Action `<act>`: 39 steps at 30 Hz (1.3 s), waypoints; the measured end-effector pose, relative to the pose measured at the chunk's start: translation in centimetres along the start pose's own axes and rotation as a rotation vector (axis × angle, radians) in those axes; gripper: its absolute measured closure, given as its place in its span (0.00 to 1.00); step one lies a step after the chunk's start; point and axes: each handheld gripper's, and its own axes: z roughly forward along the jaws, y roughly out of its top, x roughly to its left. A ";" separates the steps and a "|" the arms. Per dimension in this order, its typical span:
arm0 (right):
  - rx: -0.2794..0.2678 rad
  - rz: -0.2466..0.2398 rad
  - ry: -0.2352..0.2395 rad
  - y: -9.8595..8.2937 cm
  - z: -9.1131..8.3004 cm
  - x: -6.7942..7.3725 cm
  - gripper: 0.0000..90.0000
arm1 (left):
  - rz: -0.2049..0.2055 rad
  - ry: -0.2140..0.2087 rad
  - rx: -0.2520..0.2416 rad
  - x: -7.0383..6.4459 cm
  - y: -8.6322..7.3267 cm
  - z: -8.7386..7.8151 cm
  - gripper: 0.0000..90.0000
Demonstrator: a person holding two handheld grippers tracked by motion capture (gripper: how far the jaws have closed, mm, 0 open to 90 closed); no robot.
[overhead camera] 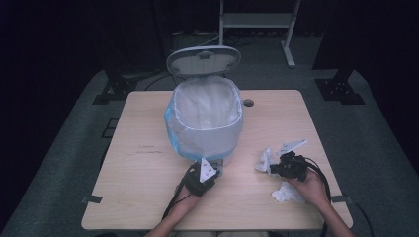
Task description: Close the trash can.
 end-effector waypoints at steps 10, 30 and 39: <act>-0.101 -0.002 0.037 0.9 -3.1 0.8 0.99 | -0.001 0.001 -0.003 0.0 0.0 0.0 0.92; -0.247 -0.078 0.095 5.6 -10.2 2.8 0.99 | 0.000 0.003 -0.003 0.0 0.0 0.0 0.92; -0.259 -0.132 0.104 8.4 -12.8 3.9 0.99 | -0.003 0.003 -0.002 0.0 0.0 0.0 0.92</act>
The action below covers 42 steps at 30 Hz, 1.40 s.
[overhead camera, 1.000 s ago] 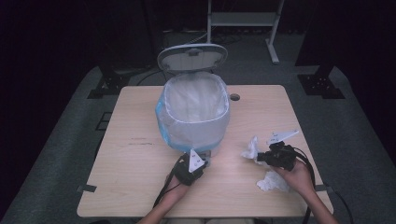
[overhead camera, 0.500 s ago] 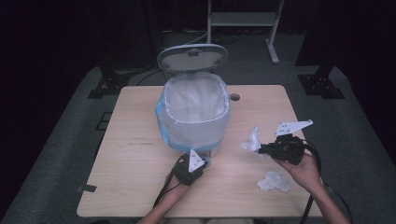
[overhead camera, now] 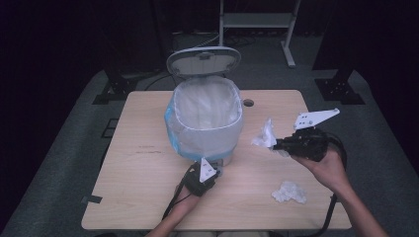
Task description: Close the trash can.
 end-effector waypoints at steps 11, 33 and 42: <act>-0.007 -0.046 0.004 2.9 -0.9 0.7 0.99 | -0.010 -0.003 0.001 0.0 0.0 0.0 0.91; -0.013 -0.116 0.032 9.3 -1.9 2.0 0.99 | -0.010 -0.003 0.003 0.1 0.0 0.0 0.91; 0.004 -0.157 0.043 12.0 -1.3 2.7 0.99 | -0.011 -0.005 0.003 0.1 0.0 0.0 0.91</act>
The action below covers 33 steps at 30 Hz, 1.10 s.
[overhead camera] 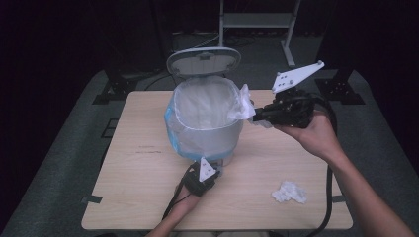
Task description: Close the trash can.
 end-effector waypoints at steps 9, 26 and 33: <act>0.043 -0.032 0.011 2.6 2.4 -0.2 0.99 | -0.003 -0.003 -0.001 0.0 0.0 0.0 0.91; 0.121 -0.056 0.015 5.6 8.3 -0.4 0.98 | -0.009 0.000 0.000 0.0 0.0 0.0 0.91; 0.116 -0.047 0.000 6.0 9.1 -0.5 0.90 | -0.009 -0.001 0.003 0.1 0.0 0.0 0.91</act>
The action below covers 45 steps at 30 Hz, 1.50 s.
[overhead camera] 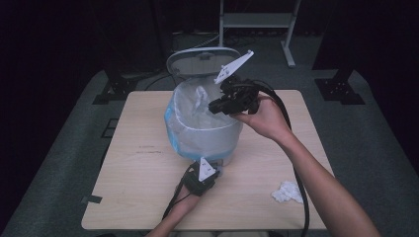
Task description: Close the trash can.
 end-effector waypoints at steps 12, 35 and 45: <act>-0.032 0.020 0.022 -1.4 -1.6 -0.3 0.86 | -0.002 0.000 -0.001 0.0 0.0 0.0 0.91; -0.120 0.057 0.031 -9.6 -8.0 0.3 0.75 | -0.007 0.005 -0.002 -0.1 0.0 0.0 0.91; -0.129 0.104 0.020 -13.8 -9.1 0.5 0.74 | -0.006 0.004 -0.001 -0.1 0.0 0.0 0.91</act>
